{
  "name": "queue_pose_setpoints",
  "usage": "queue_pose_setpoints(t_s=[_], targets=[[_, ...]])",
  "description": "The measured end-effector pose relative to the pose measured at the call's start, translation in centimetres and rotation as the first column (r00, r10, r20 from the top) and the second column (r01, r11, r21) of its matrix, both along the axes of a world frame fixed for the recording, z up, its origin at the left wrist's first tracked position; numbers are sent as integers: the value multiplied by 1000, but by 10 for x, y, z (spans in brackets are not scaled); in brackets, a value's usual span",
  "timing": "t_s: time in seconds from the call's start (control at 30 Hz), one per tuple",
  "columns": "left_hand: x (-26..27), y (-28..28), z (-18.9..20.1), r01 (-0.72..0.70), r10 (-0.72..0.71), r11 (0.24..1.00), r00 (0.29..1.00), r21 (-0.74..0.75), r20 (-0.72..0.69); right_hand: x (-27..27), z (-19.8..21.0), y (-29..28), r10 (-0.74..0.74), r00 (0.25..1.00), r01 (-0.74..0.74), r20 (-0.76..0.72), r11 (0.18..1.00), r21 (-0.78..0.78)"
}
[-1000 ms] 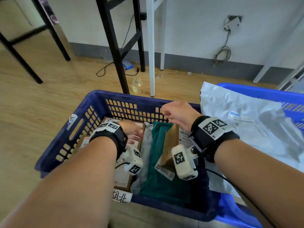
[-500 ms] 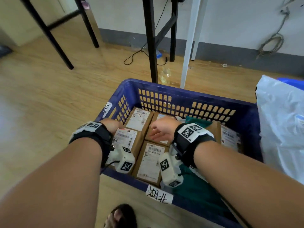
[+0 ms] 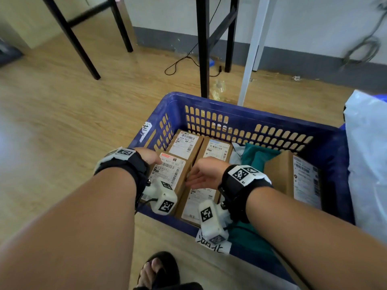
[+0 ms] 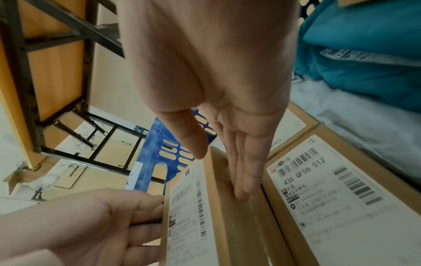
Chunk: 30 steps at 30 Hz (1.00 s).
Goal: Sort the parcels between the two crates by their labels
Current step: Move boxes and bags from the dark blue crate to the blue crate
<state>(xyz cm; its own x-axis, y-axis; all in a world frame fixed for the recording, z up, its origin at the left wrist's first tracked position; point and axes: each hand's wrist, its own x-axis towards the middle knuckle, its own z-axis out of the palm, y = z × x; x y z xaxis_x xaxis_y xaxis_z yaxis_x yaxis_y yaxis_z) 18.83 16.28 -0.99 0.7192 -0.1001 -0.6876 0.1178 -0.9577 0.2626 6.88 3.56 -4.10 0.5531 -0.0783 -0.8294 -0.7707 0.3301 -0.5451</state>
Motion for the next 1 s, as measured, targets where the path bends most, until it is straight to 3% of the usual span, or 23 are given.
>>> queue_pose_setpoints(t_s=[0.2,0.33,0.47,0.83,1.0], targets=[[-2,-8,9,-92,61,975,986,-202,-154,-15,19,-22,-95,992,103,89,991,-88],[-8,-19,16,-210,109,893,959,-398,-262,-31,35,-45,-149,974,166,170,982,-90],[-23,-35,34,-278,39,782,915,-558,-401,-51,53,-66,-198,953,229,229,966,-120],[-68,-74,59,-85,-161,746,939,-660,-303,-106,85,-104,-266,904,348,335,912,-216],[-72,-76,63,-79,-150,733,950,-676,-274,-117,87,-108,-235,905,336,354,906,-258]])
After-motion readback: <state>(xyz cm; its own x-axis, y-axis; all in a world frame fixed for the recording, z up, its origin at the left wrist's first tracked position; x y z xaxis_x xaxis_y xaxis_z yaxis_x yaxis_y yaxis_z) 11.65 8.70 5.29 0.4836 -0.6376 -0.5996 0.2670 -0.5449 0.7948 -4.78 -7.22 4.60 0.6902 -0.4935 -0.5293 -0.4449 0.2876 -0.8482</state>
